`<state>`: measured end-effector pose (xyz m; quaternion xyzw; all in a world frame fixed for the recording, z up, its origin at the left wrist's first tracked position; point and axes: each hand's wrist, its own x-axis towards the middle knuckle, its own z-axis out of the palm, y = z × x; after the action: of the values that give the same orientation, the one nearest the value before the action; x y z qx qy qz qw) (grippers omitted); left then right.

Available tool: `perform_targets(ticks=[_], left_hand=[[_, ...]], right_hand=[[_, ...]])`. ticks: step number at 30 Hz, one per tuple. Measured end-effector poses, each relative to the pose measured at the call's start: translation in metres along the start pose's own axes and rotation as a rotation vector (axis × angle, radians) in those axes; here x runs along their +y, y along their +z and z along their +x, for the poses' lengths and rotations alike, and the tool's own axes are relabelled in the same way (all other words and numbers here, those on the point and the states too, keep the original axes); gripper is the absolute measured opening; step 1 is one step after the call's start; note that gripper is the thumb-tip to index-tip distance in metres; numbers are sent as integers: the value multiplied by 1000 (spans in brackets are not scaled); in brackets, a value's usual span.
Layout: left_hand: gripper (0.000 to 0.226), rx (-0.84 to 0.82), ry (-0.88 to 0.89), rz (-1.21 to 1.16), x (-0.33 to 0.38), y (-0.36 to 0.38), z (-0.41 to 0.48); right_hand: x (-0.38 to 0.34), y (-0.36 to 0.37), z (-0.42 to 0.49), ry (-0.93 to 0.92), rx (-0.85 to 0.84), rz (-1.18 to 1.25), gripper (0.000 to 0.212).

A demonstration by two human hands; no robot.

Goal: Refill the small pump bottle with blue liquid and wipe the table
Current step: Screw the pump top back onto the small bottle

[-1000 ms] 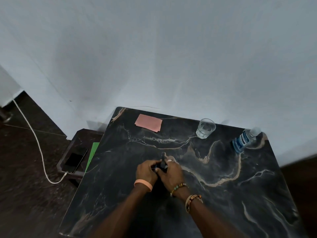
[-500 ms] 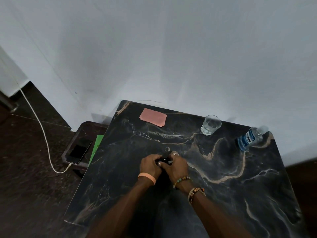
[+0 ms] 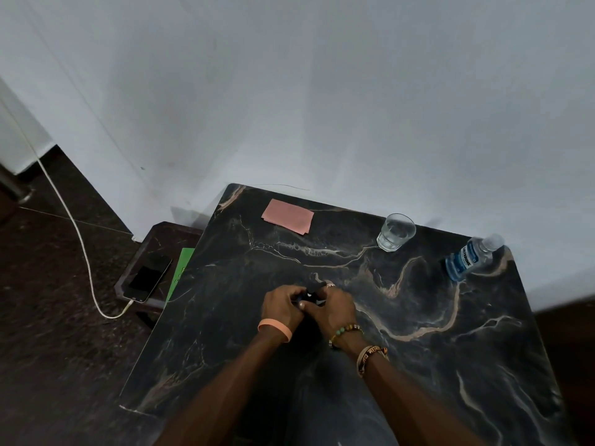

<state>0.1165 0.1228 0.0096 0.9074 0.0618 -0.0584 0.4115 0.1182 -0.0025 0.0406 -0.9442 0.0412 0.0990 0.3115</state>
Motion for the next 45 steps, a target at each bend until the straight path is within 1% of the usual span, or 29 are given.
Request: perform_targets(ticks=[6, 9, 10, 13, 17, 19, 21, 23, 25, 27, 29, 30, 32, 34, 36, 39, 40, 43, 45], left_hand=[[14, -19, 7, 22, 3, -3, 1], [20, -11, 10, -16, 3, -3, -1], [19, -12, 11, -14, 2, -3, -1], [15, -18, 10, 23, 1, -2, 1], [19, -5, 13, 29, 1, -3, 0], [19, -2, 26, 31, 1, -2, -1], [22, -5, 22, 4, 0, -1, -1], [30, -10, 17, -13, -1, -1, 0], [33, -8, 44, -4, -2, -1, 0], [33, -2, 53, -2, -1, -1, -1], [31, 4, 42, 15, -1, -1, -1], [30, 7, 39, 23, 0, -1, -1], [27, -2, 32, 37, 1, -2, -1], [27, -24, 29, 36, 1, -3, -1], [27, -30, 25, 18, 0, -3, -1], [20, -28, 36, 32, 1, -3, 0], [21, -28, 40, 29, 0, -3, 0], [30, -34, 39, -22, -2, -2, 0], [30, -34, 36, -23, -3, -2, 0]], right_hand=[[6, 4, -5, -50, 0, 44, 15], [8, 4, -4, -16, 14, 41, 29], [7, 4, -4, -21, 12, 20, 30], [7, 5, -4, -41, -9, 2, 24], [7, 4, -3, 0, 5, 30, 25], [6, 5, -4, -23, 25, -9, 25], [8, 7, -5, -54, 18, -15, 23], [14, 7, -5, -32, 9, 42, 23], [17, 5, -4, 22, 27, 62, 27], [17, 6, -5, 12, 36, 60, 34], [15, 6, -8, -17, 20, 141, 50], [14, 6, -9, -31, 16, 170, 54], [13, 6, -8, -71, 24, 154, 45], [12, 6, -6, -32, 20, 176, 35], [12, 6, -4, 31, 20, 219, 38], [13, 5, -4, 0, -22, 203, 57], [14, 5, -4, -24, -32, 193, 56], [15, 6, -5, -31, 26, 200, 38], [14, 7, -5, -30, 34, 180, 38]])
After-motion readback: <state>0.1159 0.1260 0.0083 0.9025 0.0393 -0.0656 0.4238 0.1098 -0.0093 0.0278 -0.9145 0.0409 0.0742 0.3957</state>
